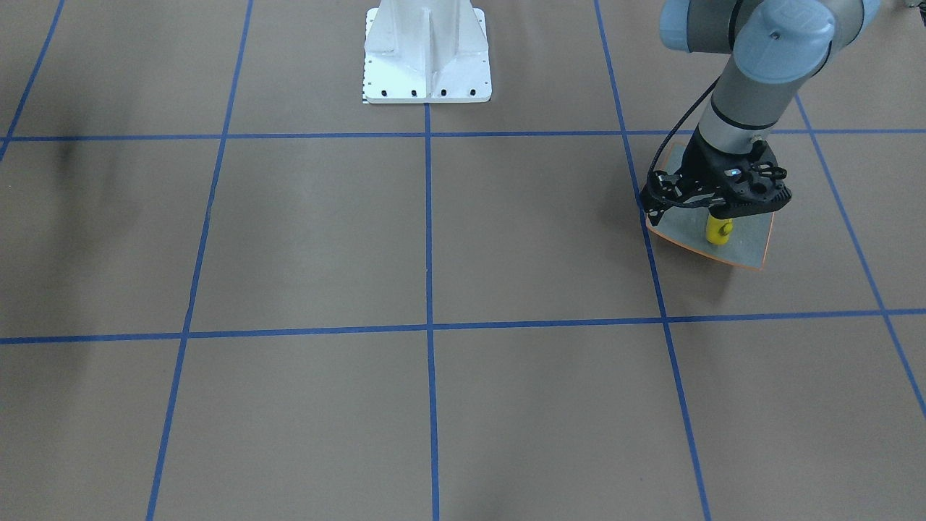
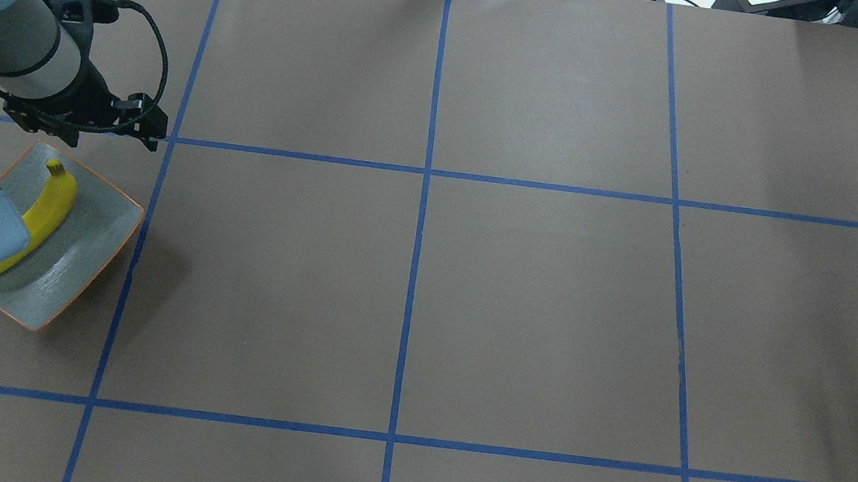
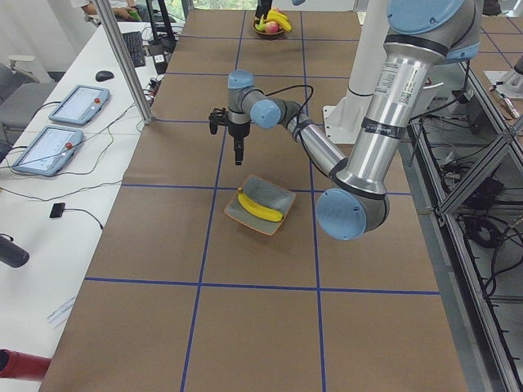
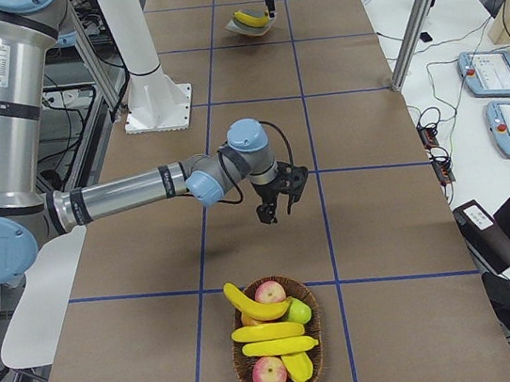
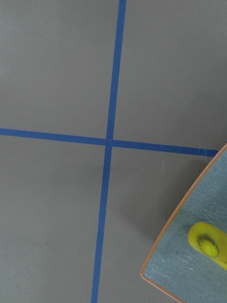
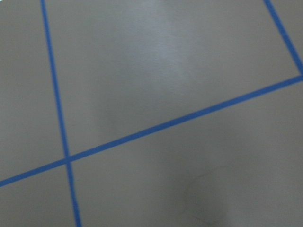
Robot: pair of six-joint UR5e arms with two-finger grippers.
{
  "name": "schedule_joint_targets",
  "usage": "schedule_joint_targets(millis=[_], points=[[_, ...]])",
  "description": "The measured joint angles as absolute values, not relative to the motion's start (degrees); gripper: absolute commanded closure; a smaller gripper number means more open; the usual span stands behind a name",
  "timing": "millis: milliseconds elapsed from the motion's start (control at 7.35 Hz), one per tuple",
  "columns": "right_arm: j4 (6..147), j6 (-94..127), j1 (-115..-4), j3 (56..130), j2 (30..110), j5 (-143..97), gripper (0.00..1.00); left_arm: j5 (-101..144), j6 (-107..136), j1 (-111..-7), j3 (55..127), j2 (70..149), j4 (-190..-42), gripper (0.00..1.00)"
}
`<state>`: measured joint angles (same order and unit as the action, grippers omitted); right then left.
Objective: Transfer all bananas from basket to plate
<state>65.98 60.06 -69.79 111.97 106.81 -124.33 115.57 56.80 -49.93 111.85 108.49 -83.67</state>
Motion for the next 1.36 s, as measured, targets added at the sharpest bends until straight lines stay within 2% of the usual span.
schedule_joint_targets(millis=[408,817,1361], points=[[67.7,51.3,-73.9,109.9,113.2,-124.1,0.02,115.6,56.9,-49.9,111.8,108.1,-83.7,0.01],[66.5,52.5,-74.8,103.9,112.5,-123.3,0.02,115.6,56.9,-49.9,111.9,108.0,-83.7,0.01],[60.7,57.7,-74.8,100.6,113.7,-123.3,0.02,115.3,56.9,-49.9,112.6,107.8,-83.7,0.01]])
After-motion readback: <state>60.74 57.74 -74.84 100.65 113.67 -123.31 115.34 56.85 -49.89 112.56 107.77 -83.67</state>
